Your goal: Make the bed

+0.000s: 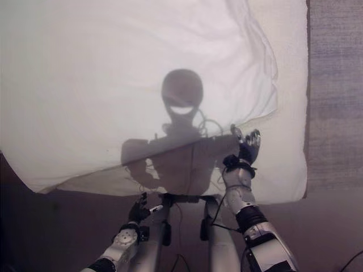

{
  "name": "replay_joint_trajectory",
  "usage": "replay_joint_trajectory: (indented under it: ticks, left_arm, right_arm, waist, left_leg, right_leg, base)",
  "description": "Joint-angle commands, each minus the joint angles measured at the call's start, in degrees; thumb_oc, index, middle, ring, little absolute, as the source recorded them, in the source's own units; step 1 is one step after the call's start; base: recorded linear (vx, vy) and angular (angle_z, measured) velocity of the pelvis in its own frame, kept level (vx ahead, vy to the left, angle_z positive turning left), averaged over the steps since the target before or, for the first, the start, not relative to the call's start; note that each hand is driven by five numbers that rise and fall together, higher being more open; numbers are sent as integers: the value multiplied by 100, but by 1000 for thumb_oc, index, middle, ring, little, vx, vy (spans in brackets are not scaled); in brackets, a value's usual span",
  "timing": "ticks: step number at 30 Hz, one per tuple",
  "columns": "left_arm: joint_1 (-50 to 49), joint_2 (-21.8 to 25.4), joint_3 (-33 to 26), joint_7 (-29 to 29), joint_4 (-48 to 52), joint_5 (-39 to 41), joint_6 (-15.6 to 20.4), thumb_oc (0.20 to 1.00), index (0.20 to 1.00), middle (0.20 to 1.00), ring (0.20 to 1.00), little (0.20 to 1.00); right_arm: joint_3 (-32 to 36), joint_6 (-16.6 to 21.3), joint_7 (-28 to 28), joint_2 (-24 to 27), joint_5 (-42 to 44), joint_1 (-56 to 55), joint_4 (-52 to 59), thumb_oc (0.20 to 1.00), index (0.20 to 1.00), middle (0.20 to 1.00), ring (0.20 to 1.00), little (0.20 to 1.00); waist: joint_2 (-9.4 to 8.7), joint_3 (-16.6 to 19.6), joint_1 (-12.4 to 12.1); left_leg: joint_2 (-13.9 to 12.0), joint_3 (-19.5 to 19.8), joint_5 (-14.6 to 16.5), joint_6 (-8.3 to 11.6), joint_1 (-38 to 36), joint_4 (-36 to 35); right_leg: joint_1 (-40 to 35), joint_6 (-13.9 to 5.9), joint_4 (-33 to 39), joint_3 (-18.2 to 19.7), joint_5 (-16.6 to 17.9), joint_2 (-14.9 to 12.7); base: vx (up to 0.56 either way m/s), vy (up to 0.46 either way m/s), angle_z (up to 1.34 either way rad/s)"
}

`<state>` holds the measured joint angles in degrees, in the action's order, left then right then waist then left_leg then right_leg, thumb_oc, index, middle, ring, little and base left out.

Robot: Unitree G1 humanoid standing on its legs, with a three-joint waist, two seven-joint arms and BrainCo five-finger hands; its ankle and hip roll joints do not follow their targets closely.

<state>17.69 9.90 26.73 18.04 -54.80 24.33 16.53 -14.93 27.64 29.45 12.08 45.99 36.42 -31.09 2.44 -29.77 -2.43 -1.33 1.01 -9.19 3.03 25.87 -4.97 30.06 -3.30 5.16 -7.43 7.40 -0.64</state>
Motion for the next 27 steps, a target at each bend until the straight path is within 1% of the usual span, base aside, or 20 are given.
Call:
replay_joint_trajectory:
  ticks: [1,3,4,6,7,12,15,21,22,24,27]
  left_arm:
    - [0,49,-8,159,-7,-100,-29,1000,1000,1000,1000,1000]
    - [6,32,-31,253,-44,-103,-68,1000,1000,1000,1000,1000]
    - [3,33,-31,253,-44,-103,-69,1000,1000,1000,1000,1000]
    - [-10,12,-65,356,-111,-124,-168,1000,1000,1000,1000,1000]
    - [13,0,-103,386,-219,-173,-271,1000,1000,1000,1000,1000]
    - [-59,47,-180,470,-196,-226,-290,1000,1000,1000,1000,1000]
    - [-92,79,-158,471,-138,-252,-260,1000,1000,1000,1000,1000]
    - [-59,70,-135,475,-125,-190,-224,1000,1000,1000,1000,1000]
    - [-53,56,-119,475,-139,-162,-224,1000,1000,1000,1000,1000]
    - [-47,42,-91,470,-168,-132,-237,1000,1000,1000,1000,1000]
    - [-37,24,-69,478,-177,-113,-218,1000,1000,1000,1000,1000]
  right_arm:
    - [-116,142,166,-247,-616,586,742,1000,1000,1000,1000,1000]
    - [-82,208,363,-372,-578,413,907,1000,1000,1000,1000,1000]
    - [-84,205,370,-374,-585,407,916,1000,1000,1000,1000,1000]
    - [-77,364,586,-535,-336,81,1185,1000,1000,1000,1000,1000]
    - [-167,372,560,-592,-227,-210,1499,1000,1000,1000,1000,1000]
    - [-158,328,519,-471,-356,-652,1962,1000,1000,1000,1000,1000]
    - [-98,306,496,-399,-413,-688,1919,1000,1000,1000,1000,1000]
    - [-1,441,453,-508,-39,-494,1503,1000,1000,1000,1000,1000]
    - [63,535,491,-590,176,-393,1293,1000,1000,1000,1000,1000]
    - [145,604,584,-664,302,-271,1062,1000,1000,1000,1000,1000]
    - [242,615,652,-700,295,-129,848,1000,1000,1000,1000,1000]
  waist:
    - [-320,-2,-57]
    - [-360,-2,-25]
    - [-362,-2,-25]
    - [-429,-2,32]
    - [-504,-2,82]
    - [-584,-2,135]
    - [-582,-2,143]
    - [-549,-2,125]
    - [-530,-2,110]
    - [-506,-2,89]
    - [-477,-2,68]
  left_leg:
    - [189,66,67,103,-160,21]
    - [189,63,82,95,-192,20]
    - [189,62,82,95,-194,19]
    - [183,38,102,87,-232,27]
    - [176,19,120,75,-257,44]
    - [170,-3,139,59,-302,68]
    - [166,-16,142,52,-324,57]
    - [179,-43,137,61,-348,28]
    - [184,-46,137,64,-357,22]
    - [183,-46,132,68,-350,14]
    - [188,-33,130,68,-335,10]
  right_leg:
    - [-358,-411,-453,11,143,-462]
    - [-375,-409,-474,12,129,-458]
    - [-377,-409,-474,13,129,-458]
    - [-395,-406,-492,34,121,-447]
    - [-406,-402,-502,61,119,-439]
    - [-457,-404,-508,93,121,-440]
    - [-465,-410,-500,102,128,-444]
    - [-472,-414,-473,115,143,-438]
    - [-478,-417,-461,118,146,-440]
    - [-473,-417,-447,118,154,-443]
    - [-467,-418,-441,120,159,-447]
  base:
    - [3,12,10]
    - [5,12,12]
    - [7,9,11]
    - [7,23,8]
    - [1,26,6]
    - [0,2,1]
    - [-9,7,-2]
    - [-9,5,-6]
    - [-6,8,-5]
    - [-5,5,-2]
    - [0,0,0]
